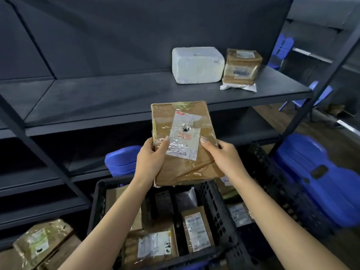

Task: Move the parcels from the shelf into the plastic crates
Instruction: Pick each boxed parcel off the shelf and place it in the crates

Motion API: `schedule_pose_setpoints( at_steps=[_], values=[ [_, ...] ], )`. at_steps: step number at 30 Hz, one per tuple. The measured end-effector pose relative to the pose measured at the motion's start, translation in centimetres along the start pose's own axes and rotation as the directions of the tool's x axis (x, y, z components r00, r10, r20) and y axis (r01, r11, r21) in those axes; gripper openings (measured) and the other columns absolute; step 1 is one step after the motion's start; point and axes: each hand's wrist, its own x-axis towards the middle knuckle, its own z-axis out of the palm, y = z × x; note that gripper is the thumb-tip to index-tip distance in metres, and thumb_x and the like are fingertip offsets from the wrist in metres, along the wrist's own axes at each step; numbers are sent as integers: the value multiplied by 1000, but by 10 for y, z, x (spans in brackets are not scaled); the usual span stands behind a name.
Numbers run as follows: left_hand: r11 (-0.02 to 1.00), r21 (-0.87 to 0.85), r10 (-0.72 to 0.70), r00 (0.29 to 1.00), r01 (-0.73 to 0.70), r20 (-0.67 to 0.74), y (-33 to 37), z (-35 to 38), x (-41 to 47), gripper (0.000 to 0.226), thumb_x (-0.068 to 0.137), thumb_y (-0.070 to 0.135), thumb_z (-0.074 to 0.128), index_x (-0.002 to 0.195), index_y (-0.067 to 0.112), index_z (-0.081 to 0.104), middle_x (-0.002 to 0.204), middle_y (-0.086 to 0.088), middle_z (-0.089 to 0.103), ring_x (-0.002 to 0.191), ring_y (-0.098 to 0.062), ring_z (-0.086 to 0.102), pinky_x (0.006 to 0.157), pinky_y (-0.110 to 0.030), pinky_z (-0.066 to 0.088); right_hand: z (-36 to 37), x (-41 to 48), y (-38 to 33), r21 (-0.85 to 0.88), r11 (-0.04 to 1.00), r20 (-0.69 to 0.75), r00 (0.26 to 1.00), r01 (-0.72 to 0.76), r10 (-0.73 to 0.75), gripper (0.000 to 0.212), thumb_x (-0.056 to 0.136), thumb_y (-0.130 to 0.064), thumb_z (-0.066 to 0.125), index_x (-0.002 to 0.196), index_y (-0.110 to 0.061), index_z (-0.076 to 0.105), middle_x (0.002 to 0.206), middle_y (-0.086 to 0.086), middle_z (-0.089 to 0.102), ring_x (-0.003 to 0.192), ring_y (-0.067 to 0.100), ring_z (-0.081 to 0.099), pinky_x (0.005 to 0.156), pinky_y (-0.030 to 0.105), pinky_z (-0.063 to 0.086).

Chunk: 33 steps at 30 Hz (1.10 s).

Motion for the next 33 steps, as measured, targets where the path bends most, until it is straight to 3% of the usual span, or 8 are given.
schedule_pose_setpoints(
  at_steps=[7, 10, 14, 17, 19, 24, 28, 33],
  values=[
    [996, 90, -5, 997, -2, 77, -2, 68, -12, 22, 90, 43, 58, 101, 24, 62, 87, 12, 66, 88, -14, 65, 83, -37, 54, -65, 11, 28, -26, 999, -39, 998, -40, 39, 18, 88, -39, 62, 98, -26, 69, 87, -12, 72, 81, 4, 68, 70, 24, 55],
    [994, 111, -12, 996, 2, 92, -4, 109, -20, 31, 89, 44, 59, 105, 17, 60, 86, 11, 63, 82, -11, 61, 70, -29, 48, -103, 16, 46, -26, 998, -23, 998, -52, 52, 11, 89, -37, 62, 92, -28, 68, 83, -15, 71, 75, 0, 67, 59, 16, 49],
    [985, 172, -33, 997, 20, 75, -8, 166, -36, 30, 90, 42, 58, 103, 15, 56, 78, 12, 55, 70, -4, 51, 57, -22, 37, -155, 27, 76, -36, 997, 22, 997, -75, 76, 11, 88, -38, 63, 93, -30, 69, 86, -13, 73, 81, 5, 69, 69, 24, 52],
    [982, 176, -72, 996, 62, 48, -10, 207, -52, 29, 91, 43, 57, 100, 16, 55, 75, 12, 52, 68, -3, 49, 56, -21, 35, -191, 36, 98, -50, 995, 81, 993, -83, 87, 10, 87, -38, 64, 93, -30, 68, 87, -11, 74, 83, 8, 70, 76, 28, 56],
    [980, 177, -99, 995, 94, 18, -11, 227, -62, 31, 91, 43, 57, 101, 14, 57, 73, 11, 50, 68, -6, 49, 57, -23, 36, -209, 39, 108, -68, 994, 117, 989, -80, 88, 9, 88, -38, 64, 92, -31, 68, 84, -14, 74, 79, 4, 70, 70, 23, 55],
    [970, 152, -182, 982, 189, -57, -13, 268, -89, 37, 89, 48, 57, 109, 16, 59, 91, 5, 64, 86, -15, 60, 75, -34, 48, -248, 44, 124, -100, 992, 194, 976, -81, 99, 6, 87, -37, 65, 86, -33, 68, 84, -15, 74, 79, 4, 70, 71, 24, 56],
    [969, 158, -175, 979, 189, -101, -10, 281, -107, 31, 90, 46, 56, 104, 19, 57, 80, 11, 58, 78, -12, 57, 66, -28, 43, -263, 41, 129, -112, 991, 237, 967, -74, 99, 10, 87, -39, 64, 93, -32, 67, 86, -13, 74, 77, 4, 70, 65, 20, 54],
    [974, 126, -171, 978, 186, -123, -12, 289, -126, 31, 92, 42, 56, 108, 16, 57, 81, 11, 58, 75, -6, 55, 62, -24, 43, -270, 32, 138, -108, 991, 271, 957, -75, 102, 11, 88, -41, 63, 96, -35, 66, 85, -17, 72, 74, -3, 68, 62, 14, 51]
  ],
)
